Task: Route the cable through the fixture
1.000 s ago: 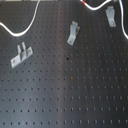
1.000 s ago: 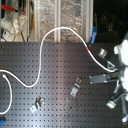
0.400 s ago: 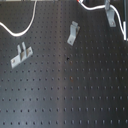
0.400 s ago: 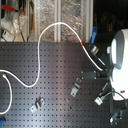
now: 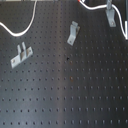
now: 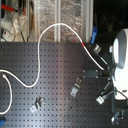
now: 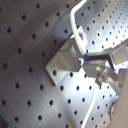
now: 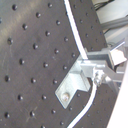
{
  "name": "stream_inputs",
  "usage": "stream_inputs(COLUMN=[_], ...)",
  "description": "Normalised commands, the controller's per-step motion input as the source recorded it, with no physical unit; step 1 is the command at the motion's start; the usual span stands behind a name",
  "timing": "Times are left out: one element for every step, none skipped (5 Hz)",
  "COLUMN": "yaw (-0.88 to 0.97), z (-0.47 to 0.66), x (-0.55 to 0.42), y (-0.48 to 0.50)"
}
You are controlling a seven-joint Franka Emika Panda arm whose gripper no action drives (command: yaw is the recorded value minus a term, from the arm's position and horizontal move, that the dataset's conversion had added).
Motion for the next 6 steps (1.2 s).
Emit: stream_inputs(yaw=[0.0, 0.0, 0.12, 0.0, 0.0, 0.0], z=[0.32, 0.33, 0.28, 0.32, 0.29, 0.29], x=[0.137, -0.01, -0.035, -0.088, -0.15, -0.175], y=[0.154, 0.127, 0.025, -0.058, -0.16, -0.207])
